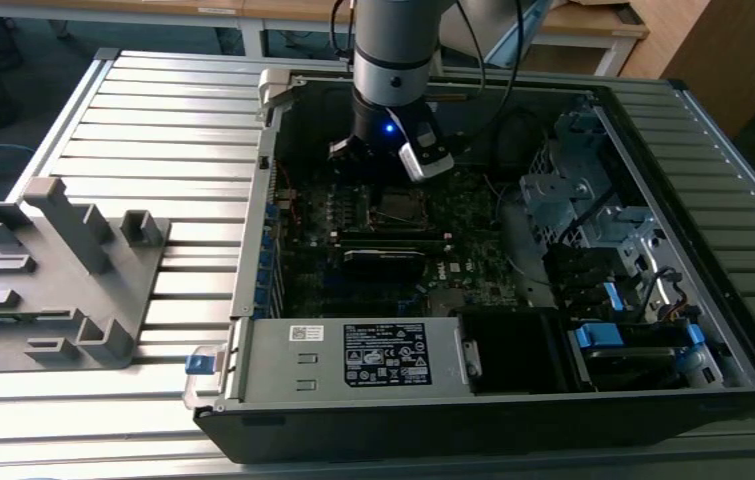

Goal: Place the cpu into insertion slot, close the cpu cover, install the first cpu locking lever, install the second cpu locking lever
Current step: 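Close the cpu cover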

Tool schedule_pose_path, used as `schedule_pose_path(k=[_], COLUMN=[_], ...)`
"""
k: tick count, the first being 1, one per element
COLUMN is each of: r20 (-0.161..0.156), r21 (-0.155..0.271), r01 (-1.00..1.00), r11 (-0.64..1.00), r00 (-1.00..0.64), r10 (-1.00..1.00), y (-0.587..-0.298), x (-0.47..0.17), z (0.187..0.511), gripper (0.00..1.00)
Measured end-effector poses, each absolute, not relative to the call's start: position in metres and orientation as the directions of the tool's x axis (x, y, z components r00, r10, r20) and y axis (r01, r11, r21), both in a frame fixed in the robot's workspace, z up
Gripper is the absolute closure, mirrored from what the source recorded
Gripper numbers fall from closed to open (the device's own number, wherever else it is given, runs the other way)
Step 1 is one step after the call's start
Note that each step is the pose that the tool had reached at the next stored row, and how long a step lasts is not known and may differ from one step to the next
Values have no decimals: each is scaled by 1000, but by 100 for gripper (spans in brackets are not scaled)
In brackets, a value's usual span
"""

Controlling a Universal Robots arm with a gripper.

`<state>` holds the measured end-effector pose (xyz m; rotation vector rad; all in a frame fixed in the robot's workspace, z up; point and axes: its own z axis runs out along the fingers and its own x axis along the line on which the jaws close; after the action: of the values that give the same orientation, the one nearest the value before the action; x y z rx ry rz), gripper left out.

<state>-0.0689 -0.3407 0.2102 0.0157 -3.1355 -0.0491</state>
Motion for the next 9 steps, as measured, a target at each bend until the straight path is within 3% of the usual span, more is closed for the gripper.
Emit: schedule_pose_path(k=[9], r20=[6], r21=[31], r01=[-10], r11=[999], r00=[-1000], r10=[-10], y=[-341], x=[-56], z=[210], gripper=[89])
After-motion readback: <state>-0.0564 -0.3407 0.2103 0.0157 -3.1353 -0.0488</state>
